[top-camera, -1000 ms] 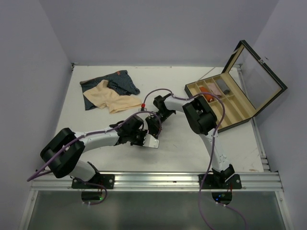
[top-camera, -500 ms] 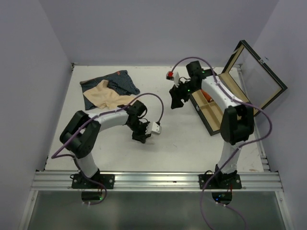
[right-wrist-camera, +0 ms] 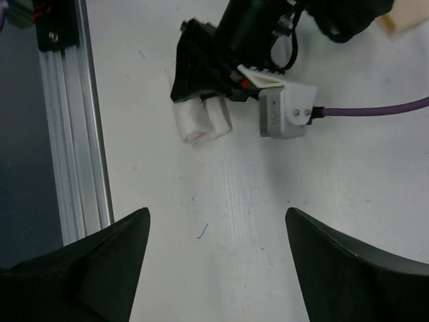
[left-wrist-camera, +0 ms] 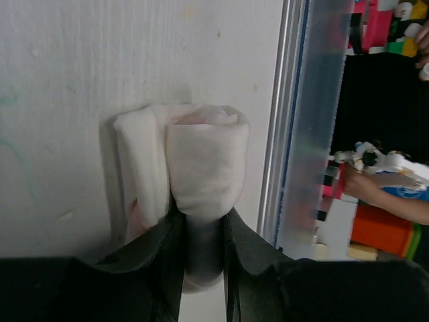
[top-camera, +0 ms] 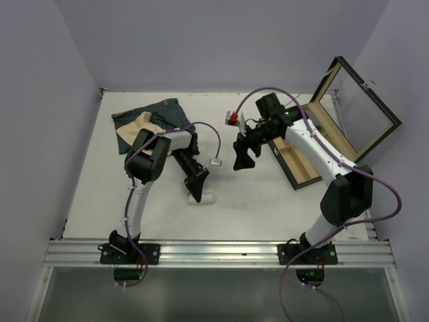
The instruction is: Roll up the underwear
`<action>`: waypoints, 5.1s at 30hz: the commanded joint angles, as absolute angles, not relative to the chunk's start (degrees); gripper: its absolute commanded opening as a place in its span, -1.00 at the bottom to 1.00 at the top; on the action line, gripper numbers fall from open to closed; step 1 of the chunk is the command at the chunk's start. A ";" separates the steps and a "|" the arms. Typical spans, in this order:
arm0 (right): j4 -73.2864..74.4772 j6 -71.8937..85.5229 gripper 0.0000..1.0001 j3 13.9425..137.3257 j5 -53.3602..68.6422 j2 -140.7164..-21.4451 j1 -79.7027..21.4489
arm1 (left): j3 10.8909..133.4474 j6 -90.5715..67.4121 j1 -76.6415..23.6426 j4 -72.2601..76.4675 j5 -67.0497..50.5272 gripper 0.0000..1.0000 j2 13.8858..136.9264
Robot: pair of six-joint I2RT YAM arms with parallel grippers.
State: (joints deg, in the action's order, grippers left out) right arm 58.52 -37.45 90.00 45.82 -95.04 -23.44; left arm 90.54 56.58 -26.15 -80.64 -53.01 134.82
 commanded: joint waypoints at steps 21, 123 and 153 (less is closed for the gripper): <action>18.73 -42.45 0.41 65.47 20.13 -95.97 -57.39 | 86.84 61.09 -25.05 -72.16 -46.31 -0.31 143.00; 32.09 -37.53 -0.11 67.06 26.82 -86.65 -48.06 | 70.58 54.32 -26.28 -56.87 -45.44 -0.60 123.75; 15.03 -36.74 0.32 60.56 26.99 -103.88 -55.63 | 72.86 53.09 -24.17 -58.80 -51.24 -0.53 129.81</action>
State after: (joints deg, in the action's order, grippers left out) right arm 18.68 -37.26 61.43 26.48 -102.67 -55.24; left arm 73.01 50.00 -24.73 -66.89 -61.34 126.08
